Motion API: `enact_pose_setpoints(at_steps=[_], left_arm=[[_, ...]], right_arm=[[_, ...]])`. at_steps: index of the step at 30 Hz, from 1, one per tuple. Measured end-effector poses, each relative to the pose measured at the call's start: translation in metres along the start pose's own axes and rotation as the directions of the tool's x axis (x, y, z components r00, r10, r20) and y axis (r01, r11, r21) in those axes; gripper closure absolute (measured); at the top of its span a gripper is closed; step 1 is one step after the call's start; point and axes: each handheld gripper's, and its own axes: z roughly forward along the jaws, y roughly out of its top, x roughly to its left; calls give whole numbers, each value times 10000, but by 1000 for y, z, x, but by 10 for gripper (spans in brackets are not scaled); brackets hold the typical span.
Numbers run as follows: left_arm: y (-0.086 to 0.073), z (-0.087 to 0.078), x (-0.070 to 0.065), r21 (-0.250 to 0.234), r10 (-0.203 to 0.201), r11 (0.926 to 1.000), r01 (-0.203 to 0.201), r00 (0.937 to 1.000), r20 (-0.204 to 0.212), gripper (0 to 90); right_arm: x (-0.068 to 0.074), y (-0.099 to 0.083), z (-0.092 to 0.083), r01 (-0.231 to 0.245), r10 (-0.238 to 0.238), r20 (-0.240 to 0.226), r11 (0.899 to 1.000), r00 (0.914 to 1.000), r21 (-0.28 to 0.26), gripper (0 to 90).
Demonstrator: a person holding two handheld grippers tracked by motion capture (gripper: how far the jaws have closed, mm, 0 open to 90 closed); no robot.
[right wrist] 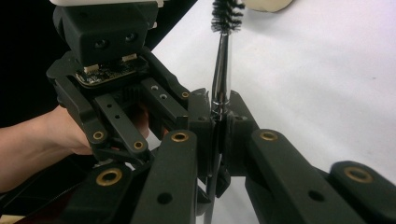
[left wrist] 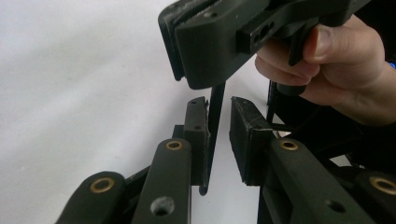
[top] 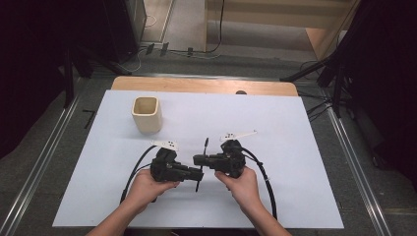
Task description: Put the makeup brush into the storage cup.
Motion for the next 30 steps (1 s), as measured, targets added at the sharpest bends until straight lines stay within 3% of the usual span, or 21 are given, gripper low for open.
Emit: enact_pose_setpoints(at_steps=[10, 19, 22, 30], left_arm=[[0, 0, -1, 7, 17, 10000, -17, 9999, -108, 847], [1, 0, -2, 94, 29, 10000, -27, 9999, -157, 851], [1, 1, -2, 186, 0, 9998, 3, 9998, -180, 852], [2, -1, -1, 211, -152, 9997, 156, 9996, -232, 851]], right_arm=[[0, 0, 1, -166, 165, -112, 9999, 9998, -40, 854], [-1, 0, 1, -393, 391, -221, 9992, 9990, -50, 851], [-4, 0, 2, -625, 626, -451, 9980, 9970, 34, 750], [-4, 0, -1, -98, 85, -354, 9992, 9993, -376, 607]])
